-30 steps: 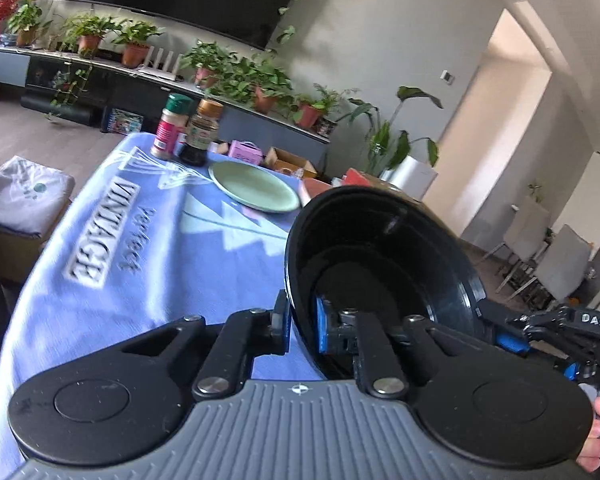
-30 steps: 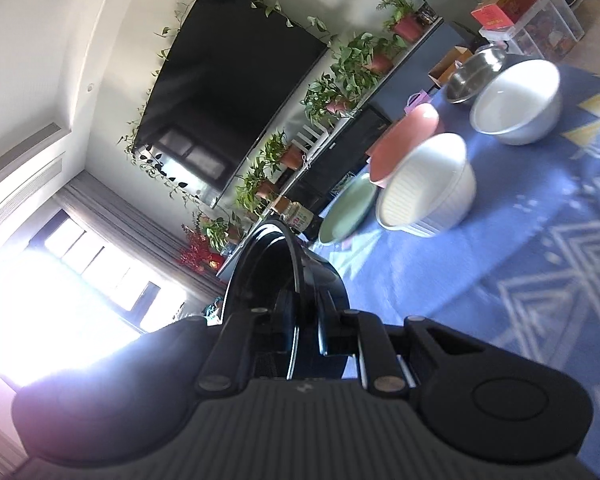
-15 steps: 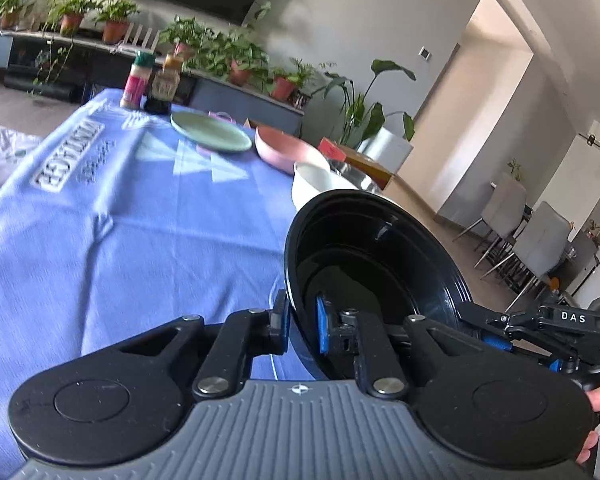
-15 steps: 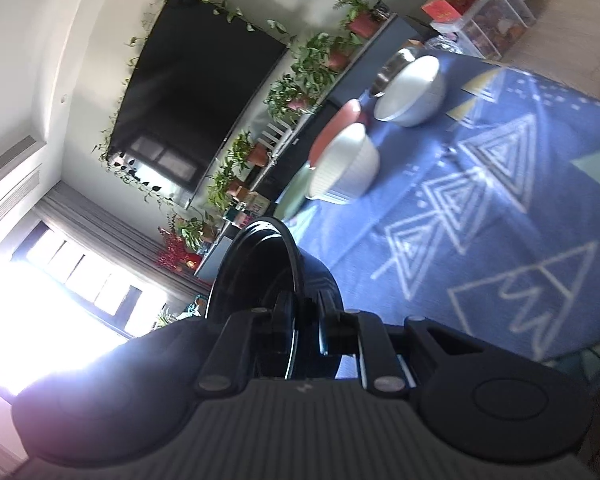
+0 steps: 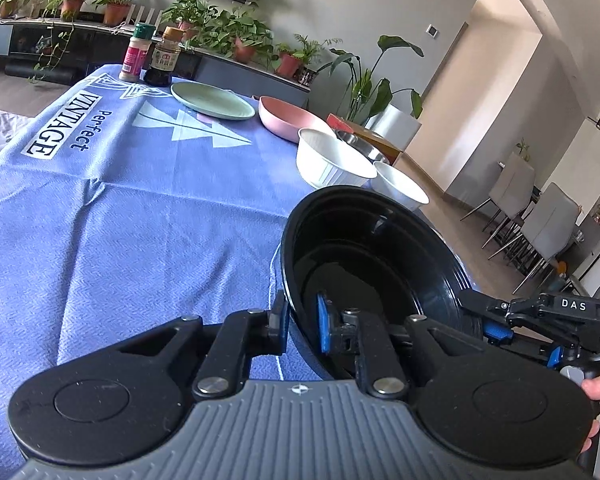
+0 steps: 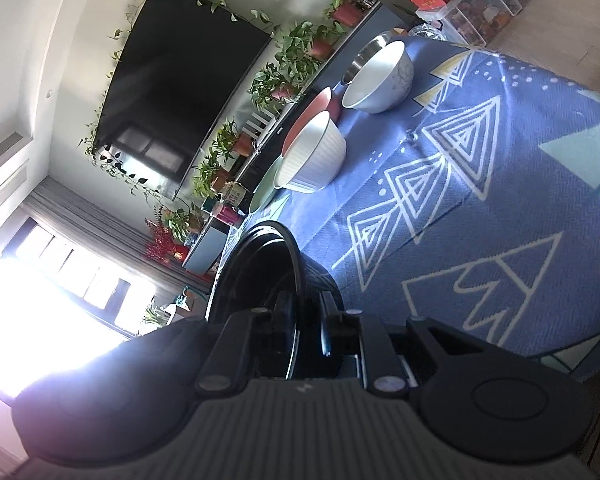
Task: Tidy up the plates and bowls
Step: 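Carry the black bowl with both grippers and lower it onto the cloth, then open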
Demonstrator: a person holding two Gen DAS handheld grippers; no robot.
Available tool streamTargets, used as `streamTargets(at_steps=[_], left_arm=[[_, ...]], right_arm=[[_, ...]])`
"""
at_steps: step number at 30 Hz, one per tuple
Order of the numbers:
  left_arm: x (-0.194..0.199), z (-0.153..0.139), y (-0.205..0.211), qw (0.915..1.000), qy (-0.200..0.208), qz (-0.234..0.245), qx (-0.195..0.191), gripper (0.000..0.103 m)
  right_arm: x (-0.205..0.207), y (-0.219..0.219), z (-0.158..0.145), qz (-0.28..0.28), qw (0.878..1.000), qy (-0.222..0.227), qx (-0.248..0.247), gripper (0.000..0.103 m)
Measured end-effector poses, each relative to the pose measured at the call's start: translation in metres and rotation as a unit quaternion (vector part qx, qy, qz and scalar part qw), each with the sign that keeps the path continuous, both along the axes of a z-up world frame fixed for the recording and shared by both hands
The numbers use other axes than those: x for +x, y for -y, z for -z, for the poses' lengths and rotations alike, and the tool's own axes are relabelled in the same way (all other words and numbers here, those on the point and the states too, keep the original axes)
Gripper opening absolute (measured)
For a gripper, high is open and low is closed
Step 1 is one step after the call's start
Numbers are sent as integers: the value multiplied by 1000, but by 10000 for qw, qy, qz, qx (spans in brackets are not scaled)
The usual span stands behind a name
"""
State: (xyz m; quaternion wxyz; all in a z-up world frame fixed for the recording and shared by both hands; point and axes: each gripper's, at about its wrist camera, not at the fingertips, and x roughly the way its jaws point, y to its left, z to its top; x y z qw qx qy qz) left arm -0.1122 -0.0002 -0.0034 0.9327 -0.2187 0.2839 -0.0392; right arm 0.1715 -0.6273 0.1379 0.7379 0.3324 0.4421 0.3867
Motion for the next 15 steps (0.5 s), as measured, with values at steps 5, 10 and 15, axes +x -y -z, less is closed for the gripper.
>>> streamTargets(at_steps=[5, 10, 15], left_arm=[[0, 1, 1, 10000, -10, -9, 2, 14], [-1, 1, 1, 10000, -7, -13, 42, 17], [-2, -1, 0, 9998, -19, -49, 167, 30]], right_arm=[[2, 2, 1, -25, 10000, -9, -20, 44], [4, 3, 1, -37, 10000, 24, -85, 44], [6, 5, 0, -45, 9998, 90, -155, 49]])
